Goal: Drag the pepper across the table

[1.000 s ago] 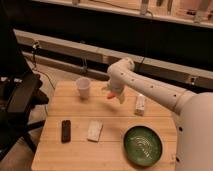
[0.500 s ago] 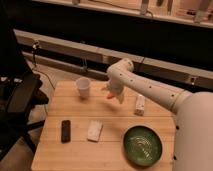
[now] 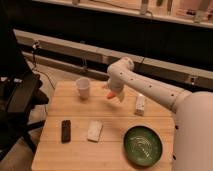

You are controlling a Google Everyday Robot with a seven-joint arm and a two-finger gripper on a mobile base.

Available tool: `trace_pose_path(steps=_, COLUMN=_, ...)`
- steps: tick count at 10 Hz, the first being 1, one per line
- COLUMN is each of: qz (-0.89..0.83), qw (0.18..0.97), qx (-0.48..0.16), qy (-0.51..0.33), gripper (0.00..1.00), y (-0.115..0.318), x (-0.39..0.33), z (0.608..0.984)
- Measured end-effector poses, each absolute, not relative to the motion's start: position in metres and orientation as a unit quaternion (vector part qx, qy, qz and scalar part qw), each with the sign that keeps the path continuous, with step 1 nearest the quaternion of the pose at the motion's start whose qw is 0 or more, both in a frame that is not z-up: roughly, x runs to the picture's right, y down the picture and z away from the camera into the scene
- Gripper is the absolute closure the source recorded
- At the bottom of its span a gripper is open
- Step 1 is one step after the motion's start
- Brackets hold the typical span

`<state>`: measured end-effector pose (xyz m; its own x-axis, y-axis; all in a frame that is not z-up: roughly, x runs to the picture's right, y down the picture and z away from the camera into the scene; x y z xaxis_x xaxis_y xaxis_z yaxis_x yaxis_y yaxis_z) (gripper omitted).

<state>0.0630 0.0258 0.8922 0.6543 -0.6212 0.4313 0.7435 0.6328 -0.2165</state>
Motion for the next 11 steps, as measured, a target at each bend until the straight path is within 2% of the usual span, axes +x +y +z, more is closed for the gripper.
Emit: trace_pose_path(steps=11, qz=-0.388, qw=0.879, qx=-0.244, qy=-0.129, gripper=0.2, y=0.024, x=0.07, z=0.951)
